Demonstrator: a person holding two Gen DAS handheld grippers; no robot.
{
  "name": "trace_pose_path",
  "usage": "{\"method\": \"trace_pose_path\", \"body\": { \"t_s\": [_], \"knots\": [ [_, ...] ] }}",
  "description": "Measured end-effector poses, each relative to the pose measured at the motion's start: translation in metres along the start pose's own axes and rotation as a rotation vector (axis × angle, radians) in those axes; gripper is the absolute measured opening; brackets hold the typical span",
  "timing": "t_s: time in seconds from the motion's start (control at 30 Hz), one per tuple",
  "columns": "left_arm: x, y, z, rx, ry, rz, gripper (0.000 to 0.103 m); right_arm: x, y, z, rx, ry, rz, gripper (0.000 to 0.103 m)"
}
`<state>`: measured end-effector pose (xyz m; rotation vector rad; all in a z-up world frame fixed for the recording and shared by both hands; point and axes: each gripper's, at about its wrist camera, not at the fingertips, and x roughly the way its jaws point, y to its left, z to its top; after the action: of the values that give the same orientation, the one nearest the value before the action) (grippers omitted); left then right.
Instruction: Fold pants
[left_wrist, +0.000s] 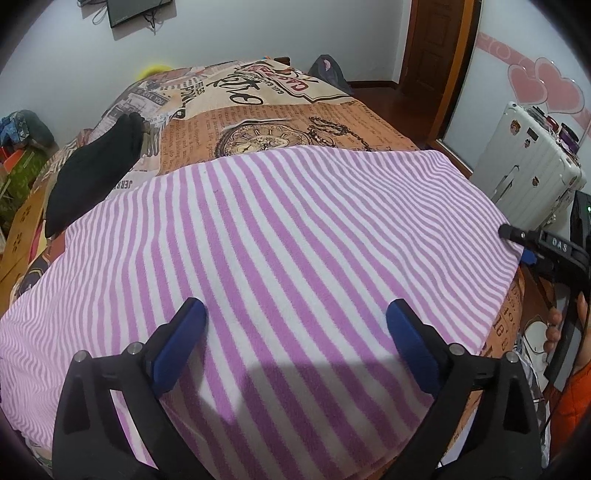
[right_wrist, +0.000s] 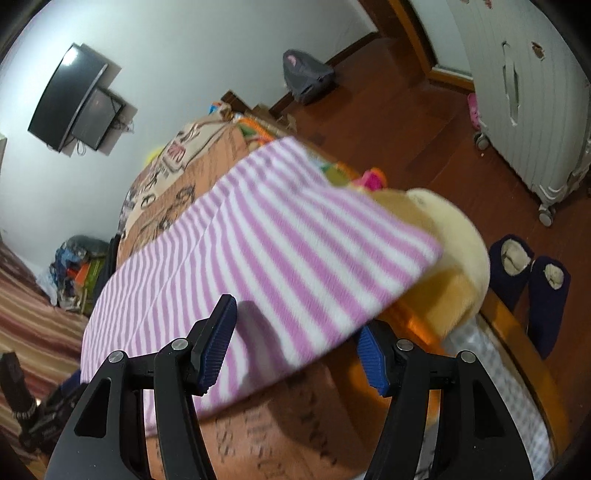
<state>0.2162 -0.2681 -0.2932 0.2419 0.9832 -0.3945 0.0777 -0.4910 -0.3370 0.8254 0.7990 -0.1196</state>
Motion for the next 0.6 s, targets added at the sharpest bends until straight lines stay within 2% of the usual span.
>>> {"method": "trace_pose_path", "body": {
  "t_s": [0.1, 0.17, 0.23, 0.47, 0.6],
  "knots": [
    [0.000, -0.001, 0.000, 0.002, 0.000, 0.002, 0.100, -0.003, 0.000, 0.005, 0.003, -0.031, -0.013, 0.042],
    [-0.001, 0.001, 0.000, -0.003, 0.003, -0.004, 0.099, -0.003, 0.003, 0.010, -0.013, -0.050, -0.026, 0.025],
    [-0.002, 0.001, 0.001, -0.007, 0.005, -0.009, 0.099, -0.006, 0.006, 0.016, -0.027, -0.067, -0.018, 0.012],
    [-0.008, 0.009, 0.003, -0.038, 0.003, -0.043, 0.099, -0.031, 0.041, 0.029, -0.139, -0.157, 0.002, 0.009],
    [-0.021, 0.018, 0.003, -0.065, -0.024, -0.055, 0.099, -0.046, 0.071, 0.035, -0.205, -0.203, 0.046, 0.009]
  ]
}}
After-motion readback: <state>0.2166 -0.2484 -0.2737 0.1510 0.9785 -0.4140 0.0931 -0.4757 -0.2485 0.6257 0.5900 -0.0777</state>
